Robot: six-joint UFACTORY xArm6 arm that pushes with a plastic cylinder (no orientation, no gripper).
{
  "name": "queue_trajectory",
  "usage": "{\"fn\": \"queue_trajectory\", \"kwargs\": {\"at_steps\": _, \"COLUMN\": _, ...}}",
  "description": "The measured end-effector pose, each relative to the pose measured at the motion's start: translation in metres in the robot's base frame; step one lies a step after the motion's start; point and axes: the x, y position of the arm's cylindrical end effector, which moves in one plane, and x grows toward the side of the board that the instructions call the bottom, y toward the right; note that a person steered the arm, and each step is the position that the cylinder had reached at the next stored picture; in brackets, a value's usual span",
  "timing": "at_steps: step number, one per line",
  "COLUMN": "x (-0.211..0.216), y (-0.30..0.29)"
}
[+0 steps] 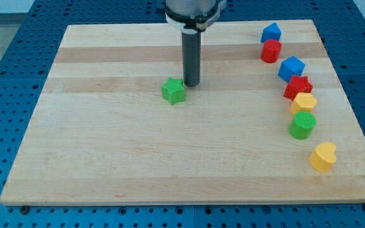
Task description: Push the green star to the top of the blue triangle
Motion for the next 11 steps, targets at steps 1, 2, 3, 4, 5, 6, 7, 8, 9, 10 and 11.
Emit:
{"fn": "queue_trajectory", "kwargs": {"at_steps": 1, "x": 0.05, "y": 0.008}}
{"fn": "queue_trajectory", "kwargs": {"at_steps": 2, "x": 0.103, "y": 0.002}}
{"fn": "queue_trajectory", "kwargs": {"at_steps": 3, "x": 0.102, "y": -0.043}}
{"fn": "queue_trajectory", "kwargs": {"at_steps": 4, "x": 0.059, "y": -0.042}}
{"fn": "queue_trajectory", "kwargs": {"at_steps": 5, "x": 0.014, "y": -0.009}}
{"fn": "queue_trajectory", "kwargs": {"at_steps": 6, "x": 0.004, "y": 0.011}}
{"fn": "queue_trajectory", "kwargs": {"at_steps": 7, "x": 0.039, "y": -0.006}}
{"fn": "queue_trajectory", "kwargs": {"at_steps": 8, "x": 0.029, "y": -0.028}}
{"fn": "queue_trajectory", "kwargs": {"at_steps": 9, "x": -0.013, "y": 0.0}}
{"fn": "queue_trajectory", "kwargs": {"at_steps": 10, "x": -0.027, "y": 0.064}}
{"fn": "queue_trajectory", "kwargs": {"at_steps": 11, "x": -0.023, "y": 0.068}}
